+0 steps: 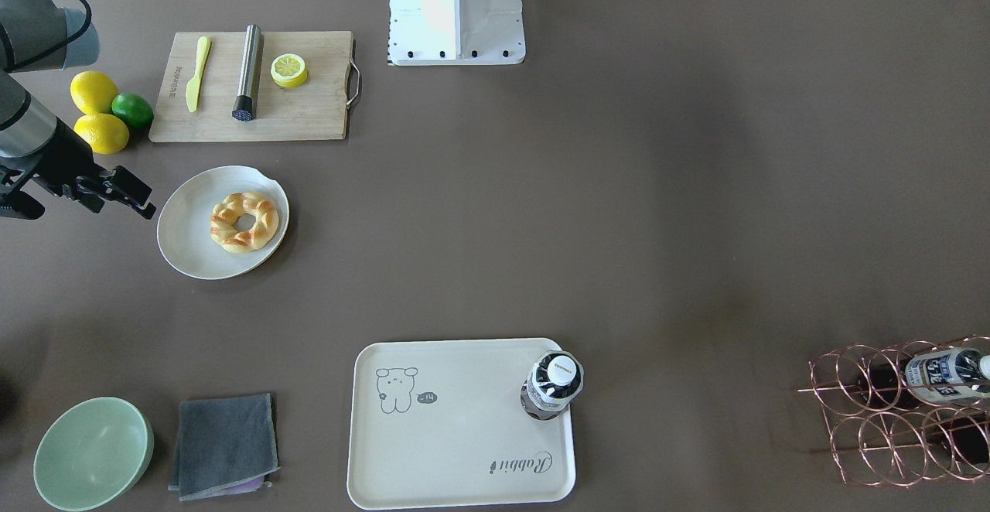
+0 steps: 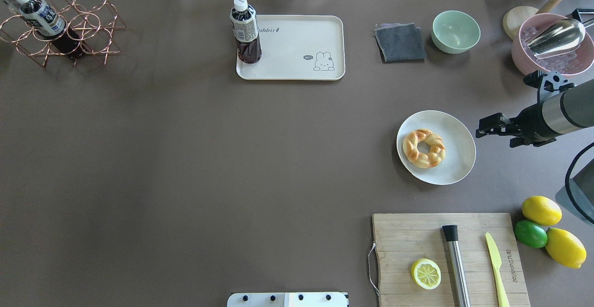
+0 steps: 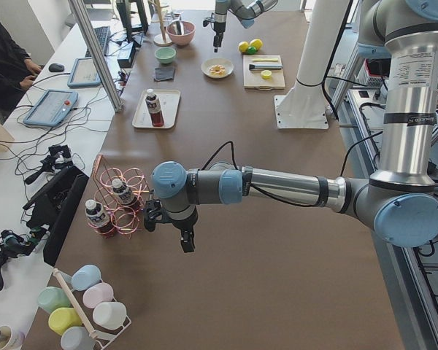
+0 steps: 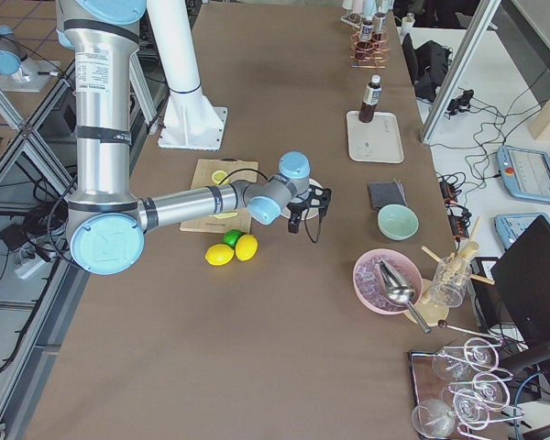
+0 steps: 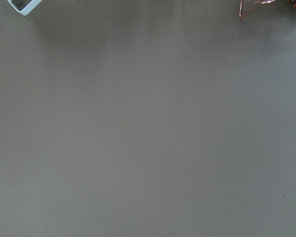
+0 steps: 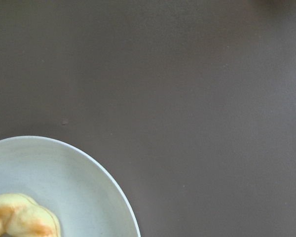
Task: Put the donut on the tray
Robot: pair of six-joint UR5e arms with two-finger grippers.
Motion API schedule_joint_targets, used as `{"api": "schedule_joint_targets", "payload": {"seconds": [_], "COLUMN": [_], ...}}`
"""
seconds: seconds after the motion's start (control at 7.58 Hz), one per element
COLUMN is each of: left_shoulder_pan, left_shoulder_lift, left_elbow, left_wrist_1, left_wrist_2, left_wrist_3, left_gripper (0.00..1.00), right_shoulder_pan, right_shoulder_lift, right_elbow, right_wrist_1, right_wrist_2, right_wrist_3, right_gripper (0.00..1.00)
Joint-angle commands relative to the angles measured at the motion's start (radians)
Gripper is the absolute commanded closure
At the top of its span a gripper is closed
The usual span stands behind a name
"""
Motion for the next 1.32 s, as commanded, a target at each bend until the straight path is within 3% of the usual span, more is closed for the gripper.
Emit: {"api": "schedule_joint_targets", "payload": {"seconds": [0.0,0.66,0.79,0.92,1.19], "left_shoulder_pan": [0.0,0.0,0.0,0.0,0.0], "left_shoulder_lift": [-0.005,-0.007,-0.007,-0.009,-0.009], "left_elbow": [0.001,0.004,0.009,0.009,0.009], "left_wrist_1": [0.001,0.001,0.001,0.0,0.001], "left_wrist_2": [0.0,0.0,0.0,0.0,0.0], "left_wrist_3": [0.0,0.0,0.002,0.002,0.002], "left_gripper": [0.02,0.02,0.02,0.02,0.02], "right_shoulder_pan": [-0.042,-0.107,-0.115,-0.121,-0.121], "right_shoulder_lift": [0.019,0.056,0.056,0.056,0.056], "right_elbow": [-0.032,-0.066,-0.063,-0.061,-0.054], "right_wrist_1": [0.017,0.019,0.019,0.019,0.02], "right_wrist_2": [-0.031,-0.094,-0.114,-0.117,-0.116], "right_wrist_3": [0.023,0.072,0.098,0.135,0.138], "right_gripper": [0.0,0.02,0.41,0.99,1.0]}}
